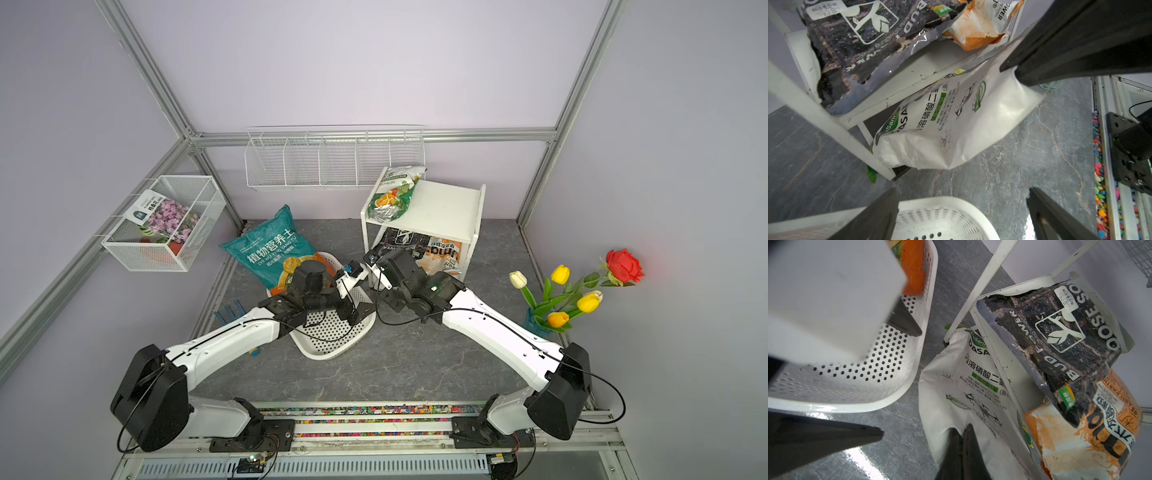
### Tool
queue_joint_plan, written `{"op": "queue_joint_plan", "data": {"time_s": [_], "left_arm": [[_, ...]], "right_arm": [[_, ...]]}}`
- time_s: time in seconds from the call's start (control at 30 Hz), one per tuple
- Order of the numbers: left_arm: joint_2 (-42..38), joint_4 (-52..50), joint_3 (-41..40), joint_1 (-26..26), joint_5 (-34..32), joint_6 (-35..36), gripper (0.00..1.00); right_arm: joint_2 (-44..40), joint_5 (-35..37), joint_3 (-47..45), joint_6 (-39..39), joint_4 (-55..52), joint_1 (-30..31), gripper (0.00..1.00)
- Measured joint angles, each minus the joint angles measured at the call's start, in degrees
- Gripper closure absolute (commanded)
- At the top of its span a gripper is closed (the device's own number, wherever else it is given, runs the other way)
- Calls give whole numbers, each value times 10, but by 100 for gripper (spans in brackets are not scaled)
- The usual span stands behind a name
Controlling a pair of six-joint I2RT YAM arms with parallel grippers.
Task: Take down the fertilizer bag from the shelf
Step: Pick up the fertilizer bag from the shelf.
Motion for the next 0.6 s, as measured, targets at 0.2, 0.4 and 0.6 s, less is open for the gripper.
{"op": "queue_joint_plan", "data": {"time_s": [0.2, 0.4, 0.6], "left_arm": [[49, 19, 46, -11, -10, 18, 7], [82, 29, 80, -19, -7, 20, 31], [111, 3, 122, -28, 30, 17, 76]], "right_arm": [[-4, -9, 0, 21, 1, -6, 100], [-13, -11, 0, 28, -2, -9, 100], [-17, -7, -6, 30, 3, -8, 100]]}}
